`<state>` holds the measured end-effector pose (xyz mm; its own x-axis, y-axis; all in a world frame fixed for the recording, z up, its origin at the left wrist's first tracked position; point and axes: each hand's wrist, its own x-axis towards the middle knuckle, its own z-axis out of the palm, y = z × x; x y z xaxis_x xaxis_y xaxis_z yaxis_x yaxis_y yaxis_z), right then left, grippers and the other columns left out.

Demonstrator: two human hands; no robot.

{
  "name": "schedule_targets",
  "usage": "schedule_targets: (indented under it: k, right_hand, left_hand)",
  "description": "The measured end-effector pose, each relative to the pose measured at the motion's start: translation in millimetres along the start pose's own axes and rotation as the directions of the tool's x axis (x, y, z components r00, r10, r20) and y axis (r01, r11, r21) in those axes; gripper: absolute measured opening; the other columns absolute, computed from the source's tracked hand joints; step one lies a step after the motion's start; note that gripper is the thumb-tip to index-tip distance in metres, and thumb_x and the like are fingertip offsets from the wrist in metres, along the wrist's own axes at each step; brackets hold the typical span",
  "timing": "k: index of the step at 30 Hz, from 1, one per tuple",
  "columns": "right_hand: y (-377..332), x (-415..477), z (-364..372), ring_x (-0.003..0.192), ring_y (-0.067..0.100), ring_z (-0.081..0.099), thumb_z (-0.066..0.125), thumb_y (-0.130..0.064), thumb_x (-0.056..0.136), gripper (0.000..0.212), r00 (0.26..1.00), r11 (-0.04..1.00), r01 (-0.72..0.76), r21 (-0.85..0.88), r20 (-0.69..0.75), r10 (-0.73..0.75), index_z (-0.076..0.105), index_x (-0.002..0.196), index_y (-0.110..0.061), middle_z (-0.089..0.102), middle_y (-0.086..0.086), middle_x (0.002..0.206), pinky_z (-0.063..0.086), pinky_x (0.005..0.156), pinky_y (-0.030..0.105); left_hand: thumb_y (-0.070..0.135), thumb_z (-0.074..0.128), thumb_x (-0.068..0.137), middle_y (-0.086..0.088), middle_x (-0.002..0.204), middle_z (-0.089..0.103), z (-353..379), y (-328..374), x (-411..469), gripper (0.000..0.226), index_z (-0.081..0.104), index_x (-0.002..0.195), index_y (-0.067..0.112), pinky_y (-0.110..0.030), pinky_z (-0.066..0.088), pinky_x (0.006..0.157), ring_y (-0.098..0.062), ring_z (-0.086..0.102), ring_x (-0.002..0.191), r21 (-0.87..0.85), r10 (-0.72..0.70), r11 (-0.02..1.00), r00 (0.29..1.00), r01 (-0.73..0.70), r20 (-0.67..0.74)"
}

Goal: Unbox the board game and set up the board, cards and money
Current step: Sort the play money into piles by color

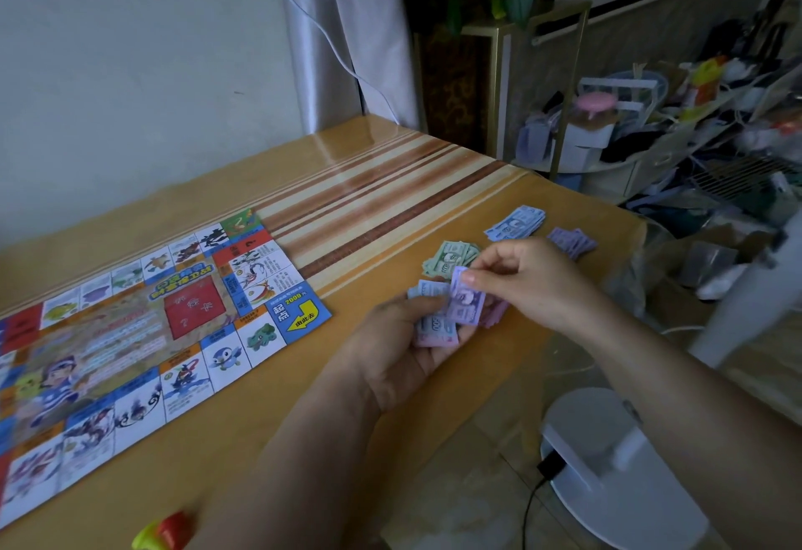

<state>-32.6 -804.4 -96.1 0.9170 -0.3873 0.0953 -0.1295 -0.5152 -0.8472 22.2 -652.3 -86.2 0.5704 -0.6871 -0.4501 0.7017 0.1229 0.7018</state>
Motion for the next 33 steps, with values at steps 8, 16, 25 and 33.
schedule_targets:
  k: [8, 16, 25, 33]
  right_hand:
    - [41, 21, -40, 0.081, 0.012, 0.062, 0.069, -0.021, 0.085, 0.006, 0.912, 0.988, -0.139, -0.065, -0.398, 0.102, 0.065, 0.09, -0.02, 0.069, 0.002, 0.091, 0.049, 0.075, 0.029]
    - [64, 35, -47, 0.102, 0.024, 0.059, 0.067, -0.034, 0.085, 0.015, 0.846, 0.833, -0.31, -0.458, -0.532, 0.022, 0.068, 0.096, -0.025, 0.069, -0.002, 0.099, 0.035, 0.09, 0.036]
    - [5, 21, -25, 0.081, 0.008, 0.06, 0.06, -0.045, 0.088, 0.028, 0.956, 0.98, -0.031, -0.194, -0.293, -0.028, 0.067, 0.095, -0.02, 0.063, -0.009, 0.089, 0.038, 0.064, 0.019]
    - [-19, 31, -20, 0.077, 0.012, 0.065, 0.069, -0.031, 0.084, 0.015, 0.996, 0.998, -0.051, -0.046, 0.073, 0.055, 0.069, 0.085, -0.016, 0.072, 0.004, 0.088, 0.044, 0.063, 0.02]
  left_hand:
    - [-0.006, 0.031, 0.096, -0.019, 0.094, 0.068, 15, 6, 10, 0.026, 0.056, 0.098, -0.001, -0.028, 0.058, 0.061, -0.023, 0.067, 0.081, -0.017, 0.022, 1.0, 1.0, -0.022, 0.016]
    - [-0.006, 0.037, 0.095, -0.015, 0.092, 0.07, 12, 2, 15, 0.025, 0.057, 0.111, -0.006, -0.024, 0.058, 0.059, -0.018, 0.07, 0.075, 0.009, 0.037, 0.999, 0.996, -0.037, 0.083]
    - [-0.001, 0.051, 0.091, -0.012, 0.087, 0.07, 10, 3, 18, 0.037, 0.052, 0.128, 0.001, -0.021, 0.058, 0.057, -0.014, 0.07, 0.069, 0.133, 0.089, 0.987, 0.996, -0.092, 0.028]
    - [0.007, 0.05, 0.094, -0.013, 0.08, 0.071, 9, 8, 18, 0.019, 0.059, 0.111, 0.006, -0.025, 0.057, 0.061, -0.015, 0.069, 0.066, 0.056, 0.118, 0.992, 0.993, -0.116, -0.029]
